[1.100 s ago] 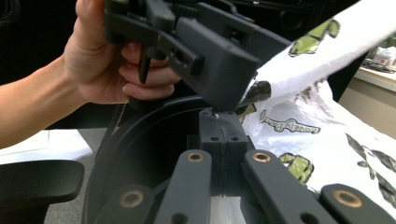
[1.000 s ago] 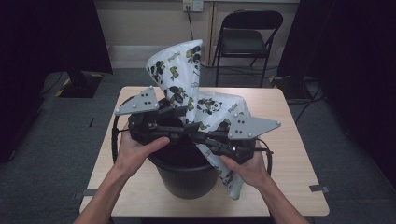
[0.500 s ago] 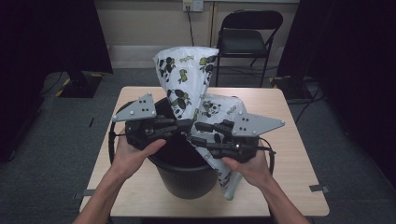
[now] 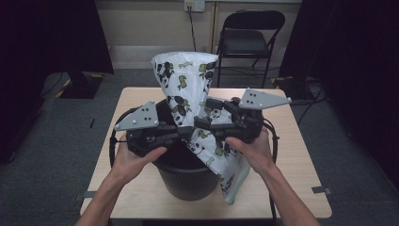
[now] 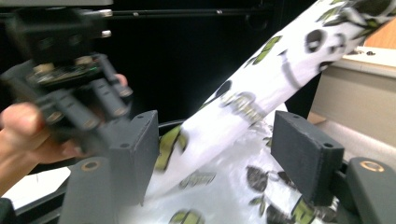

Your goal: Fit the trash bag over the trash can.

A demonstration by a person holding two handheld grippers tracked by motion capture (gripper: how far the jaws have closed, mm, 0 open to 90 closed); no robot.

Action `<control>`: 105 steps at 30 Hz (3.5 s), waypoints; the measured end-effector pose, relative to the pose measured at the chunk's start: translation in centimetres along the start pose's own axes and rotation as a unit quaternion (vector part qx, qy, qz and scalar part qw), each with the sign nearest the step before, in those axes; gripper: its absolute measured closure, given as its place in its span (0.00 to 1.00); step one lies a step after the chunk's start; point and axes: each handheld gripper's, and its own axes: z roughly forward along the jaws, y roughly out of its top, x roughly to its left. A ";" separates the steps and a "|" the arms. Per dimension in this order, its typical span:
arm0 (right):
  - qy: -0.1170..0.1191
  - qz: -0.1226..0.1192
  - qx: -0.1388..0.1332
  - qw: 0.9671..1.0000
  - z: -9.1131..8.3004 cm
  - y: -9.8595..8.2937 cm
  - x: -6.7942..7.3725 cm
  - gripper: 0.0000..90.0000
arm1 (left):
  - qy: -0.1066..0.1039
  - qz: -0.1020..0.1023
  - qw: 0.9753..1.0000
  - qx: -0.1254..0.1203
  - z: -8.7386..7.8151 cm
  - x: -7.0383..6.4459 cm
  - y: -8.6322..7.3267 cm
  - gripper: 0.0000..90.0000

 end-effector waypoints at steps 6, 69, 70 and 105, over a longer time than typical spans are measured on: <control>0.010 -0.011 -0.003 1.000 0.5 0.8 -0.4 0.91 | -0.001 0.010 1.000 0.009 0.0 -0.1 0.0 1.00; 0.077 -0.081 0.074 0.991 1.0 -0.3 2.6 1.00 | 0.082 -0.018 0.992 -0.093 -2.9 1.3 2.2 0.50; 0.078 -0.086 0.082 0.990 0.9 -0.5 2.7 1.00 | 0.081 -0.017 0.992 -0.097 -2.9 1.4 2.3 0.48; -0.088 0.019 0.058 0.994 -3.2 -4.2 -2.7 0.39 | 0.045 -0.039 0.997 -0.041 -2.2 2.2 -1.1 0.59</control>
